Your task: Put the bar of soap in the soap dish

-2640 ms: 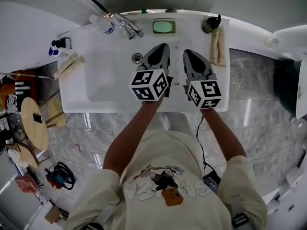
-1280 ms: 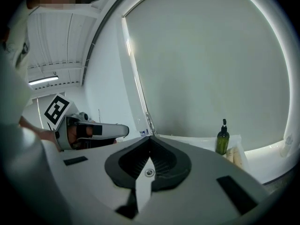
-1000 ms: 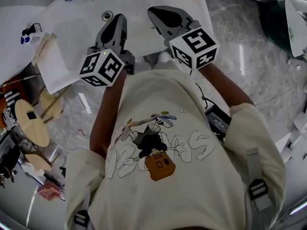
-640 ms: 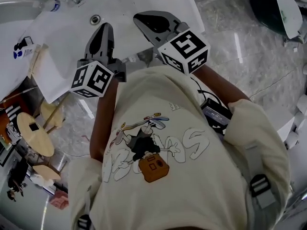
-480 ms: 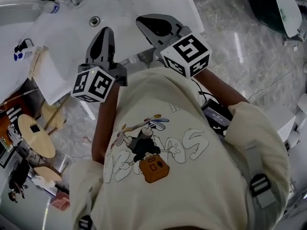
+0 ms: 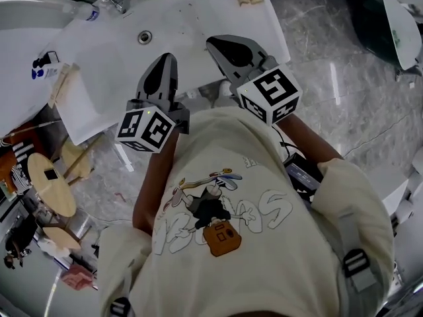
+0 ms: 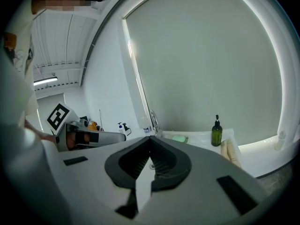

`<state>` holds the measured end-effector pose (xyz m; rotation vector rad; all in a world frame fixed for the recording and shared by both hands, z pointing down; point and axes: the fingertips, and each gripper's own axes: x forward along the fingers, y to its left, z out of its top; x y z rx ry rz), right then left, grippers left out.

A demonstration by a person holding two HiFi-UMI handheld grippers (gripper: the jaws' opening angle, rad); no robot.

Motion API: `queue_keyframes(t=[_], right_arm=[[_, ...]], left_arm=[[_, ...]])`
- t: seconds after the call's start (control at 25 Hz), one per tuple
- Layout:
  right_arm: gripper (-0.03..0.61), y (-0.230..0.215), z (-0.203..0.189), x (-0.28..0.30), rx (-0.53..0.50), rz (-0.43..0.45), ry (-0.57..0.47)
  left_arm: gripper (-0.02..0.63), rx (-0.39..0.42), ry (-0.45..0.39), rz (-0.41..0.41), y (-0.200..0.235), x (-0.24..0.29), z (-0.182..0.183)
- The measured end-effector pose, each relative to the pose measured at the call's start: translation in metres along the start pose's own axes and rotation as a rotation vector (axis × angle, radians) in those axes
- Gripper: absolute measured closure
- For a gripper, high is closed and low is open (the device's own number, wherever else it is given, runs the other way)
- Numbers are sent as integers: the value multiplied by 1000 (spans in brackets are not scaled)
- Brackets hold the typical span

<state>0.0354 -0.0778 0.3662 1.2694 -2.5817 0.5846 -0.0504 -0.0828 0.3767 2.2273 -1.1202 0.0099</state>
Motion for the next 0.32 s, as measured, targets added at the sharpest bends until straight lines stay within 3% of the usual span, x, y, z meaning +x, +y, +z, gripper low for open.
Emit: queue_keyframes(t=[0.32], right_arm=[[572,10,4,3,-31,8,-9]], left_arm=[[606,8,34,-36,-11,-2,-8]])
